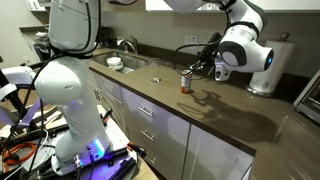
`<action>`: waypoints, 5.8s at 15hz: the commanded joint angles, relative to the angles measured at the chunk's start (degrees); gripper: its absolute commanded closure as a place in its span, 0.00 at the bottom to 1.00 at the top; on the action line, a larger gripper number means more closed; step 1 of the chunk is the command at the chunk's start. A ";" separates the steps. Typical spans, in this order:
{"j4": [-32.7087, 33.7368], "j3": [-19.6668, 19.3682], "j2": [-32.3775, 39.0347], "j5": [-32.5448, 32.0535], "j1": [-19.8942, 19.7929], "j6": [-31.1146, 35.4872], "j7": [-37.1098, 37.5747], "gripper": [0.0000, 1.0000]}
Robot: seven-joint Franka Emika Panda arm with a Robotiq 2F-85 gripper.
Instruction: Pour the juice in the can into the glass.
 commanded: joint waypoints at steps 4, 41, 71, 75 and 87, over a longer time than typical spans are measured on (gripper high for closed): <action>2.82 1.55 5.32 0.49 -2.68 -6.26 3.48 0.00; 15.52 1.51 15.42 -5.18 -1.55 -11.04 27.88 0.00; 14.00 4.21 16.46 -4.12 0.40 -9.82 25.94 0.00; 12.62 4.07 15.65 -3.41 0.62 -8.33 25.61 0.00; 8.70 4.23 14.94 1.53 0.64 -6.37 23.83 0.00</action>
